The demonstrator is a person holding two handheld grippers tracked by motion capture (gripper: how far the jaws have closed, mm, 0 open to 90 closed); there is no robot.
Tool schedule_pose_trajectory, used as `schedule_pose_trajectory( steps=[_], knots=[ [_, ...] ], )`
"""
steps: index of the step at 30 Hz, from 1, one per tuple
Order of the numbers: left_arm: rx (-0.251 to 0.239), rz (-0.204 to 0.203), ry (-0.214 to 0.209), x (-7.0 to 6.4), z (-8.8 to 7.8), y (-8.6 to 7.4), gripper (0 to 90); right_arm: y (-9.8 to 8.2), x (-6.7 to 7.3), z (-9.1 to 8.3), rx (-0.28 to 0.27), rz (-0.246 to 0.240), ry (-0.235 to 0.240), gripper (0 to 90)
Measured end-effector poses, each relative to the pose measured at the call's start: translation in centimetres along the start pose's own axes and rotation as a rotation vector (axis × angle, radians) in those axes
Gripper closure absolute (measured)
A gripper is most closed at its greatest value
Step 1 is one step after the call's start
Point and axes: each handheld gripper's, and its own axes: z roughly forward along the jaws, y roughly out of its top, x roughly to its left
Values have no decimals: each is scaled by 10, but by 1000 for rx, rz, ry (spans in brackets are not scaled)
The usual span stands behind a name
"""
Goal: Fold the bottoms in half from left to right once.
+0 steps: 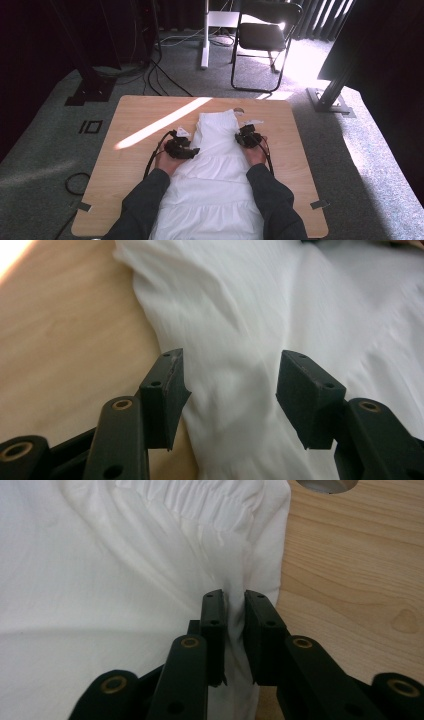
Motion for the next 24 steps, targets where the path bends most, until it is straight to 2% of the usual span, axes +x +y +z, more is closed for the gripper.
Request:
schedule_pose_trajectory(
  steps=[2, 3, 4, 6, 8, 11, 12, 18, 21, 24],
  knots=[
    [9, 9, 7, -2, 12, 6, 437, 0, -2, 0, 2, 19, 13, 781],
    [9, 9, 7, -2, 12, 6, 441, 0, -2, 0, 2, 19, 13, 781],
    [38, 24, 20, -4, 24, 5, 441, 0, -3, 0, 0, 36, 22, 780],
    [61, 20, 26, -5, 32, 1, 532, -3, -5, 0, -17, 56, 33, 780],
    [31, -1, 19, -5, 30, -4, 596, -6, -4, -1, -29, 64, 31, 778],
    [25, 1, 17, -8, 22, -13, 604, -13, -1, -7, -38, 88, 41, 763],
    [26, 9, 18, -10, 19, -17, 605, -16, 1, -10, -37, 78, 38, 762],
    [-1, -14, 16, -28, -8, -48, 605, -43, 25, -35, -34, 41, 34, 752],
    [-8, -8, 20, -40, -19, -62, 605, -55, 39, -47, -30, 7, 29, 747],
    [-15, -7, 21, -51, -29, -73, 608, -65, 49, -56, -33, -8, 34, 746]
  ],
)
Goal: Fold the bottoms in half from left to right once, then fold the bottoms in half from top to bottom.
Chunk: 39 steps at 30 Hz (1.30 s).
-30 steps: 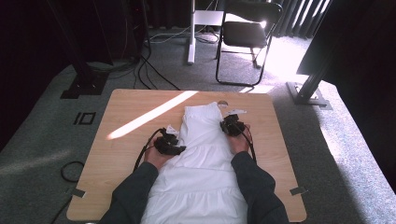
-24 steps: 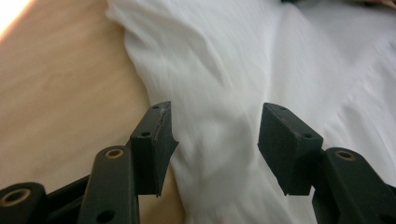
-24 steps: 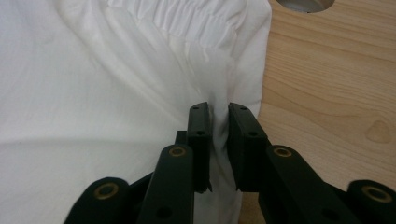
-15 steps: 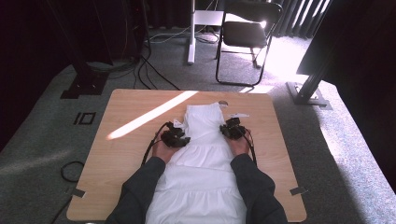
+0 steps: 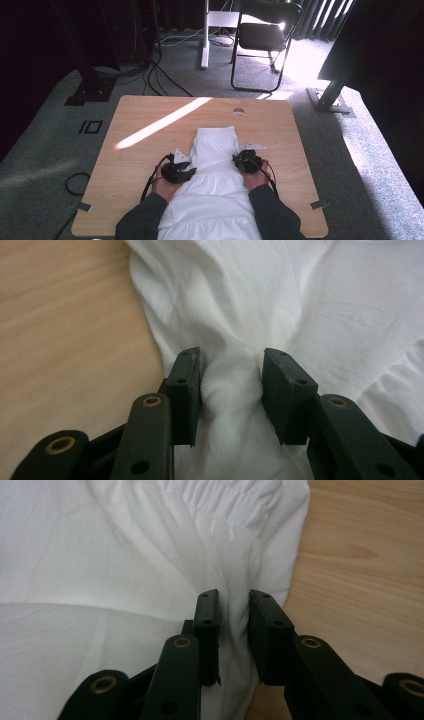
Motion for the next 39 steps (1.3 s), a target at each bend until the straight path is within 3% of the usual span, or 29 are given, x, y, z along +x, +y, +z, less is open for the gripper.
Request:
schedule_pose_trajectory(
  steps=[7, 10, 14, 16, 17, 20, 25, 29, 30, 32, 35, 37, 39],
  knots=[
    [-2, 9, -10, -8, -10, -10, 598, -9, 10, -7, -11, -20, 8, 744],
    [26, 21, -16, -4, -11, -5, 519, -9, 10, -7, -15, -19, 11, 744],
    [-54, -18, -35, 10, -24, 21, 413, -10, 10, -7, -19, -22, 12, 744],
    [-65, -29, -43, 12, -25, 29, 367, -10, 10, -6, -21, -21, 11, 745],
    [-86, -23, -36, 18, -21, 43, 367, -10, 10, -6, -22, -22, 12, 744],
    [-80, -49, -42, 26, 0, 58, 316, -10, 9, -6, -24, -23, 16, 744],
    [-22, -85, -18, 34, 38, 63, 277, -11, 9, -6, -29, -22, 22, 744],
    [23, -68, 27, 33, 51, 61, 305, -11, 8, -6, -31, -22, 25, 745],
    [43, -66, 31, 32, 54, 60, 329, -11, 8, -6, -30, -23, 26, 745],
    [38, -36, 47, 31, 56, 59, 403, -10, 7, -6, -23, -22, 32, 752],
    [41, -8, 42, 27, 55, 59, 527, -4, 5, -8, 10, -43, 48, 866],
    [33, -12, 39, 28, 55, 58, 542, 3, 3, -12, -13, -76, 29, 872],
    [24, -15, 40, 27, 55, 57, 542, 11, -1, -18, -54, -61, 18, 859]
  ],
)
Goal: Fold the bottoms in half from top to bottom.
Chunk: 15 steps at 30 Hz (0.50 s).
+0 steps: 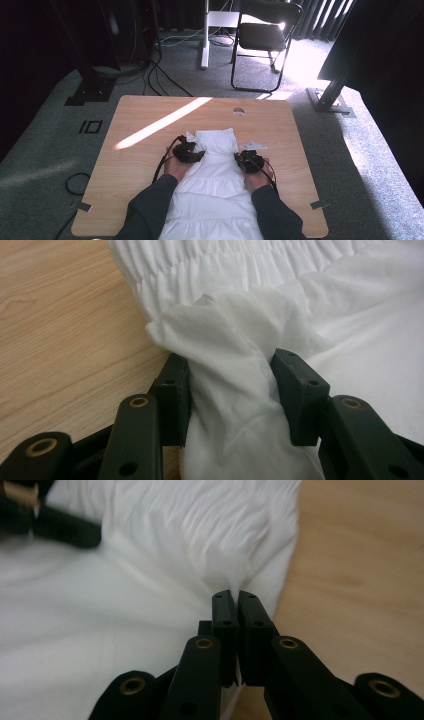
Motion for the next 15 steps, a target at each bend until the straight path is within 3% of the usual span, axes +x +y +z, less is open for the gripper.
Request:
schedule_pose_trajectory(
  steps=[2, 4, 7, 8, 9, 10, 12, 13, 15],
  knots=[
    [-1, -2, 2, 0, 0, 0, 542, 6, -3, -2, -17, 7, -19, 827],
    [-1, -4, 3, 0, 0, 0, 542, 13, -9, 1, -3, 37, -22, 649],
    [-2, -8, -3, 0, 0, 0, 540, 15, -13, 5, -7, 66, 47, 550],
    [-5, -12, -10, 1, 0, 0, 532, 17, -14, 15, 8, 78, 118, 470],
    [-7, -13, -17, 1, 1, 0, 519, 18, -13, 22, 43, 70, 122, 453],
    [-8, -15, -21, 1, 1, 0, 499, 18, -11, 29, 86, 58, 125, 466],
    [-7, -19, -22, 1, 1, 0, 460, 18, -8, 38, 123, 8, 113, 670],
    [-8, -15, -25, 0, 1, -1, 441, 20, -6, 38, 121, -27, 87, 728],
    [-14, -13, -33, -1, 1, -2, 413, 26, -3, 28, 47, -87, 4, 795]
  ],
)
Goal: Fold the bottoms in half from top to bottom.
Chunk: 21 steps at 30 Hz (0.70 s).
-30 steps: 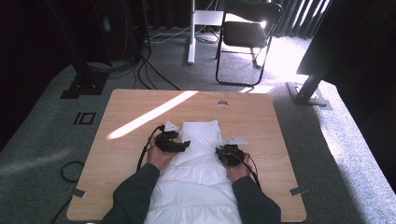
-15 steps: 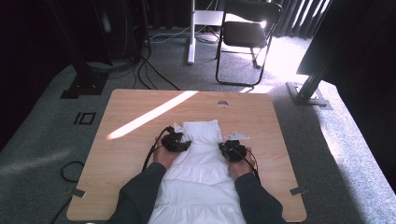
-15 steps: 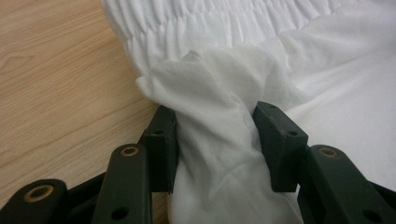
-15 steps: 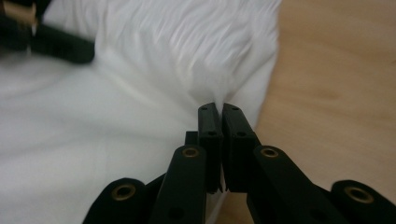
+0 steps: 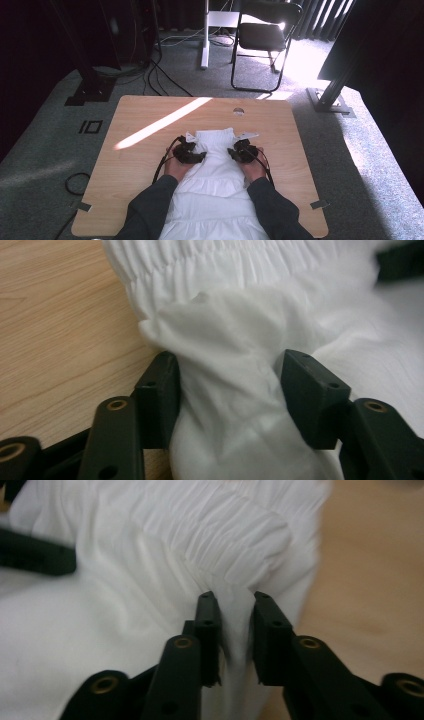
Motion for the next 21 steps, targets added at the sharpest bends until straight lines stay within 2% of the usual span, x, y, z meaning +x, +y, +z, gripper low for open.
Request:
schedule_pose_trajectory(
  steps=[1, 2, 3, 4, 6, 7, 8, 10, 13, 14, 16, 19, 21],
  knots=[
    [-2, -2, -4, 0, 0, 0, 402, 3, 1, -7, -46, -26, -42, 816],
    [-3, -2, -11, 0, 0, 0, 398, 7, 2, -11, -70, -55, -84, 819],
    [-6, -2, -9, -2, 1, 0, 398, 9, 2, -11, -78, -67, -104, 818],
    [0, 6, -1, -3, 1, 0, 399, 11, 0, -9, -69, -65, -103, 805],
    [-2, 7, 6, -4, 1, 0, 400, 9, -5, 2, -34, -42, -119, 707],
    [-1, 9, 8, -4, 1, 0, 403, 7, -8, 8, -13, -19, -108, 644],
    [4, 13, 8, -3, 1, 1, 408, 5, -12, 13, 8, 20, -76, 584],
    [6, 14, 7, -2, 1, 1, 419, 2, -19, 16, -10, 82, -34, 419],
    [4, 21, 14, -2, 2, 2, 424, 1, -28, 17, -10, 146, -6, 274],
    [5, 20, 17, -3, 3, 2, 424, 1, -31, 20, 3, 157, 0, 260],
    [7, 25, 24, -3, 3, 3, 424, 0, -35, 25, 9, 151, 25, 242],
    [3, 24, 28, -2, 4, 3, 423, -1, -35, 31, 21, 136, 35, 228],
    [2, 24, 34, -3, 4, 3, 423, -2, -32, 34, 32, 110, 24, 233]
  ],
)
